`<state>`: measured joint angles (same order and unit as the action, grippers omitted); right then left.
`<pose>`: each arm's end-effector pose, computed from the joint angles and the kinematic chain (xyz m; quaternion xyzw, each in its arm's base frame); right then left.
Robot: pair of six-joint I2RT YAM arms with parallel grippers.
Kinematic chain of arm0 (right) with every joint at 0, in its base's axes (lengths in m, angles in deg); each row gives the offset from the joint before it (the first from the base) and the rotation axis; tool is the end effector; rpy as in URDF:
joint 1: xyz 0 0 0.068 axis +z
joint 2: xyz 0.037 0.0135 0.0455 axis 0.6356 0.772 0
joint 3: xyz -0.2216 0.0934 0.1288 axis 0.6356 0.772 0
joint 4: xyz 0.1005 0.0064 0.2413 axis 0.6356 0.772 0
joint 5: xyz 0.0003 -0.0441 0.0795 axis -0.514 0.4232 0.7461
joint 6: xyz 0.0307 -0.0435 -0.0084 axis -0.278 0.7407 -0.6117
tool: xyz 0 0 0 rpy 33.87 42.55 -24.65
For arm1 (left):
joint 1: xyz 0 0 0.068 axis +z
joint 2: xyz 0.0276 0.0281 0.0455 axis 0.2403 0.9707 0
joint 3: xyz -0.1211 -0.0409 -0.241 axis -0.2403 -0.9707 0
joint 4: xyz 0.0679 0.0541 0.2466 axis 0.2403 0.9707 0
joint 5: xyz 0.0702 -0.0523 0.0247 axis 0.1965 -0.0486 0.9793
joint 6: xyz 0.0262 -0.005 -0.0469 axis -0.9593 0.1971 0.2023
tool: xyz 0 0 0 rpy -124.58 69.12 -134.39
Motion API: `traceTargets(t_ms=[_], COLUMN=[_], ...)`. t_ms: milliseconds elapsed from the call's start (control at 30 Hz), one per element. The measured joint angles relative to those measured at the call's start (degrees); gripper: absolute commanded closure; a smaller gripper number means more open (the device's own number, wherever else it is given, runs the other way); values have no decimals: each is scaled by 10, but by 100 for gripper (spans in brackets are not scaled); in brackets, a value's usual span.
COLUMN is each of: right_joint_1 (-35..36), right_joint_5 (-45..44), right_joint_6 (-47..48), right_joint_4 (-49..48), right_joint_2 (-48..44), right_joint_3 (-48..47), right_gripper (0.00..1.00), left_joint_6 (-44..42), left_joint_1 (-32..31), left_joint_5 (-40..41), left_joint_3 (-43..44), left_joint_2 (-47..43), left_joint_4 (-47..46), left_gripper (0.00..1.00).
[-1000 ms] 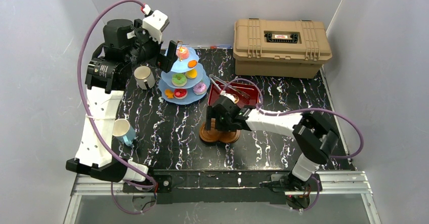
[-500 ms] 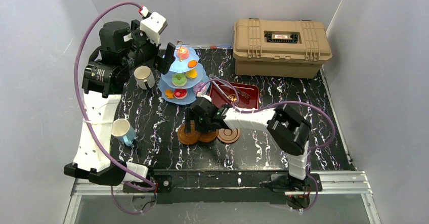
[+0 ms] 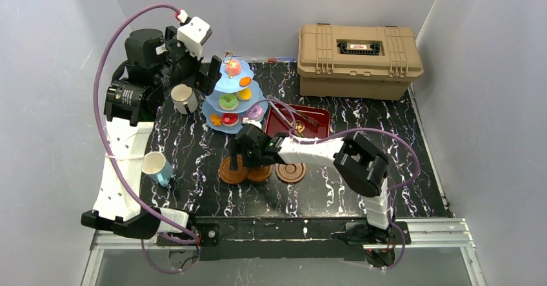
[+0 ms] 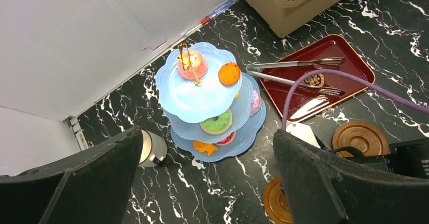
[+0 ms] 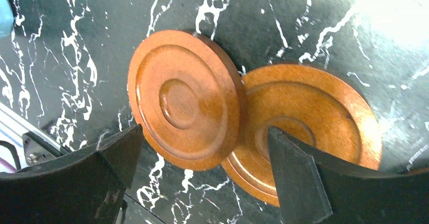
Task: Serve the afternoon tea
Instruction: Adjust the coaster at the center of the board.
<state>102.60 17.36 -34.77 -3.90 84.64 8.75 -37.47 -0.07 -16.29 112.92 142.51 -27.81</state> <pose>0.2005 0.3881 0.1863 -0.1155 0.9245 0.2667 0.2465 0.2233 -0.0644 0.5333 0.2973 0.7242 -0.0658 0.6187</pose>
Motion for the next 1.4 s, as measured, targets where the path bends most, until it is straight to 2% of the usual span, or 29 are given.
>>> traceTargets(t_ms=[100, 200, 467, 533, 633, 800, 1033, 1200, 1300, 1400], right_joint_1=[-1, -10, -40, -46, -55, -78, -114, -122, -121, -121], right_joint_5=[-2, -1, 16, 22, 30, 26, 8, 3, 3, 0], right_joint_6=[2, -1, -12, -15, -18, -14, 5, 22, 37, 60], right_joint_4=[-12, -23, -77, -93, -116, -134, -134, -117, -104, -73], right_joint_2=[-22, -63, -123, -124, -129, -153, -221, -243, -245, -246], right_joint_3=[33, 91, 181, 188, 202, 238, 313, 329, 326, 315], right_gripper=[0, 0, 0, 0, 4, 4, 4, 3, 2, 2], left_joint_6=[-5, -20, -138, -181, -233, -295, -334, -318, -286, -230], left_joint_1=[0, 1, 1, -2, -16, -51, -87, -95, -92, -55], left_joint_5=[-13, -41, -145, -162, -163, -128, -69, -42, -26, -33], left_joint_3=[-9, -60, -271, -344, -436, -517, -551, -555, -525, -450], left_joint_2=[-5, -34, -157, -182, -186, -142, -108, -87, -62, -30], left_joint_4=[-2, -8, 26, 36, 45, 32, -24, -57, -54, -36], left_gripper=[1, 1, 1, 5, 6, 7, 9, 8, 7, 8])
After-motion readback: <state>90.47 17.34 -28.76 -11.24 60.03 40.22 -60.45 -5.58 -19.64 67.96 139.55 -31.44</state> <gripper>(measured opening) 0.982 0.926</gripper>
